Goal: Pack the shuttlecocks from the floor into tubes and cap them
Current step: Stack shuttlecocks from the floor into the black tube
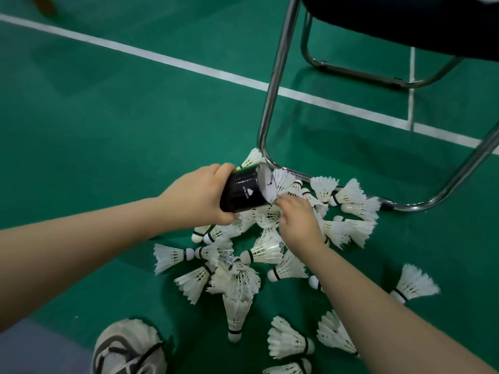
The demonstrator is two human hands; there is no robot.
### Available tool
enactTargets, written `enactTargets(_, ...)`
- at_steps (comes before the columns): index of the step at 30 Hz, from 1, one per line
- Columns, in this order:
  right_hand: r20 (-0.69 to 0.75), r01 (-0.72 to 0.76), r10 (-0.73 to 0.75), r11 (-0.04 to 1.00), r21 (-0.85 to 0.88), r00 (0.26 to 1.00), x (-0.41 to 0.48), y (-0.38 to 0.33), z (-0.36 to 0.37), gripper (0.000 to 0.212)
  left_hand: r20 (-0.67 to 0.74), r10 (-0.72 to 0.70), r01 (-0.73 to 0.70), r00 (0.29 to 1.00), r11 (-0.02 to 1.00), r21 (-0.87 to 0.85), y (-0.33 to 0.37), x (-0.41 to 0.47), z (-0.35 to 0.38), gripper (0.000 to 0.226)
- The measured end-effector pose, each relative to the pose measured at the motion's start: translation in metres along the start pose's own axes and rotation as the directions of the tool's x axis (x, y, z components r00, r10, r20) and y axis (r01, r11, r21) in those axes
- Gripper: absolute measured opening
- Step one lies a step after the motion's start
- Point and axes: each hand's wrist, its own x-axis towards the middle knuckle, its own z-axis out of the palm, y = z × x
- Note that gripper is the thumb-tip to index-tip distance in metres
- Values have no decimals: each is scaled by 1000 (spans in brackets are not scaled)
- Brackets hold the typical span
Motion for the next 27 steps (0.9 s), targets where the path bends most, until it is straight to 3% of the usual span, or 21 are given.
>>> enactTargets(4,149,130,-91,951,-279,985,7,1,13,56,19,-22,21,1000,1000,14,-9,-4,7,59)
enactTargets(7,246,223,-110,836,-502,963,9,8,16,54,23,-17,17,1000,1000,11,-11,-6,10,58)
enactTargets(9,248,232,-108,802,-550,963,11,12,14,48,22,-9,9,1000,1000,8,-12,-8,10,58)
enactTargets(12,184,152,-62,835,-529,981,17,16,7,33,23,-6,6,1000,1000,10,-14,-9,10,58)
enactTargets(15,-23,-49,44,948,-314,999,18,15,2,26,20,-6,6,1000,1000,12,-13,-8,11,58)
enactTargets(17,-272,-185,205,978,95,940,11,7,-4,25,26,-9,9,1000,1000,13,-11,-7,12,59)
enactTargets(18,-358,-179,307,921,347,882,6,2,-9,21,29,-10,10,1000,1000,13,-11,-7,13,59)
enactTargets(20,-381,-54,451,699,713,808,-2,-10,-20,25,35,-15,14,999,1000,12,-9,-5,14,58)
enactTargets(22,-396,73,454,581,811,798,-9,-18,-32,30,45,-27,27,999,1000,13,-5,-4,14,55)
enactTargets(24,-410,134,364,589,797,837,-15,-25,-43,27,56,-32,31,998,999,13,0,-4,15,54)
enactTargets(27,-296,80,244,632,771,924,-18,-31,-50,24,57,-17,16,998,1000,18,7,-5,16,55)
